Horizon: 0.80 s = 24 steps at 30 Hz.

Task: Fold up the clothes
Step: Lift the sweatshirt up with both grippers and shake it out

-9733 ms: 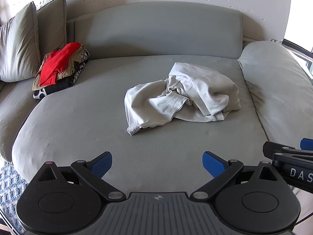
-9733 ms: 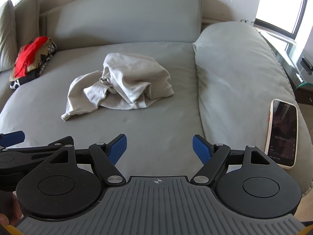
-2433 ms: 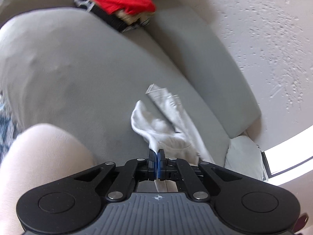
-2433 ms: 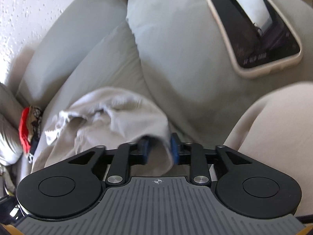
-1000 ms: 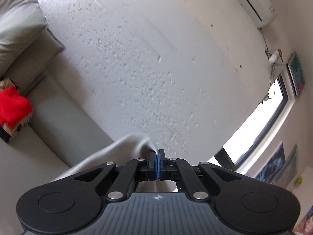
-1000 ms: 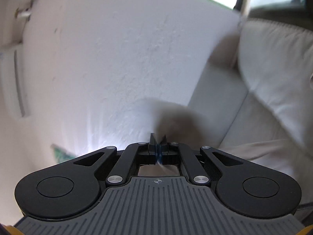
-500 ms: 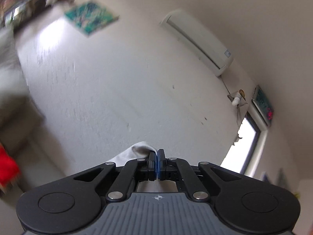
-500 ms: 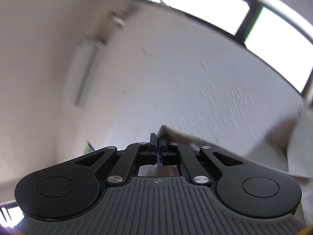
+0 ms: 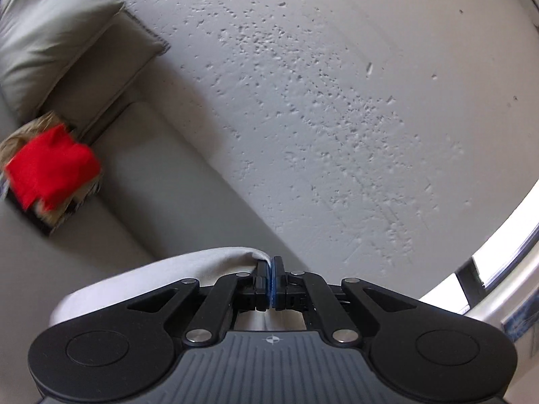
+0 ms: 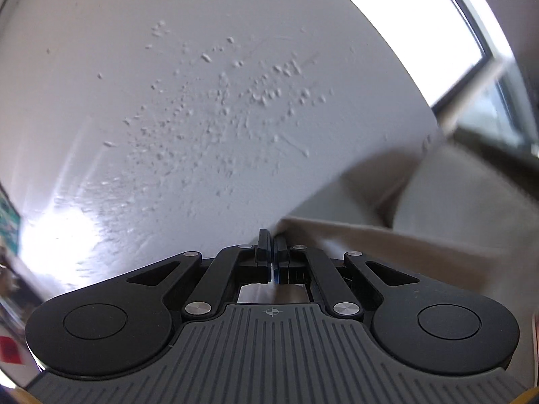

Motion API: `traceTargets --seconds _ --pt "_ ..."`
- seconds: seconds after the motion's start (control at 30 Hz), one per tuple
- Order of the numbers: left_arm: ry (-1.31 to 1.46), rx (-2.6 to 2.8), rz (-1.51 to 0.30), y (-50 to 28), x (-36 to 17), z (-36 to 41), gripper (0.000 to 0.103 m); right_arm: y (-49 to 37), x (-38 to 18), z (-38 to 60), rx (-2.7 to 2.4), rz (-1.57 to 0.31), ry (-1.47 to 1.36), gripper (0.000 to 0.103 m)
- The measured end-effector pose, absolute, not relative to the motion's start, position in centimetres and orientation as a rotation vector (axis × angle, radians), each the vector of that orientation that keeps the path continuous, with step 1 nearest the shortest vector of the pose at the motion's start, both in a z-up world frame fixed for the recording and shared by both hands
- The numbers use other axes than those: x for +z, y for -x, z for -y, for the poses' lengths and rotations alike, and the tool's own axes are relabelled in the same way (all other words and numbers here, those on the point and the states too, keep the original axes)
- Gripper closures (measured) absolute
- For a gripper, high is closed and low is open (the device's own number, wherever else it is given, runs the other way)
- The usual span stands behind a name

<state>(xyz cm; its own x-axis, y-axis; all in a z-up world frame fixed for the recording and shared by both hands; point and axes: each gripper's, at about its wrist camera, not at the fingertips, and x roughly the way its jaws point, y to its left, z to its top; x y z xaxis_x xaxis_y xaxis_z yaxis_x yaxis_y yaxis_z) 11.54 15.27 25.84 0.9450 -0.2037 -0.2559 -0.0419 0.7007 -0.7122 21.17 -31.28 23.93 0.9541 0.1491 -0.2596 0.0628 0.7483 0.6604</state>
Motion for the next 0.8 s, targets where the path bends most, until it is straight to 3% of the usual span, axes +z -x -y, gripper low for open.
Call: traceTargets --seconds 0.17,0.27,0.33,0.6,0.7,0.8 --pt "0.697 -0.113 -0.074 -13.4 33.8 -15.5 0.103 -21.4 33.8 34.4 0.125 -0.098 -0.753 0.102" --pt "0.658 -0.129 -0.039 -13.0 34.4 -15.0 0.103 -21.1 32.5 34.9 0.152 -0.102 -0.731 0.102" --pt "0.649 -0.128 -0.073 -13.7 31.5 -15.2 0.103 -20.9 29.7 35.1 0.155 -0.154 -0.730 0.102" --pt "0.673 -0.044 -0.343 -14.7 11.2 -15.6 0.103 -21.4 11.5 36.4 0.060 -0.466 -0.866 0.103" --pt "0.752 -0.012 -0.456 -12.9 5.1 -15.7 0.103 -17.3 2.9 35.3 0.008 -0.551 -0.881 0.103" --pt "0.799 0.055 -0.560 -11.7 0.7 -16.0 0.103 -14.1 -1.2 34.9 -0.021 -0.640 -0.870 0.103"
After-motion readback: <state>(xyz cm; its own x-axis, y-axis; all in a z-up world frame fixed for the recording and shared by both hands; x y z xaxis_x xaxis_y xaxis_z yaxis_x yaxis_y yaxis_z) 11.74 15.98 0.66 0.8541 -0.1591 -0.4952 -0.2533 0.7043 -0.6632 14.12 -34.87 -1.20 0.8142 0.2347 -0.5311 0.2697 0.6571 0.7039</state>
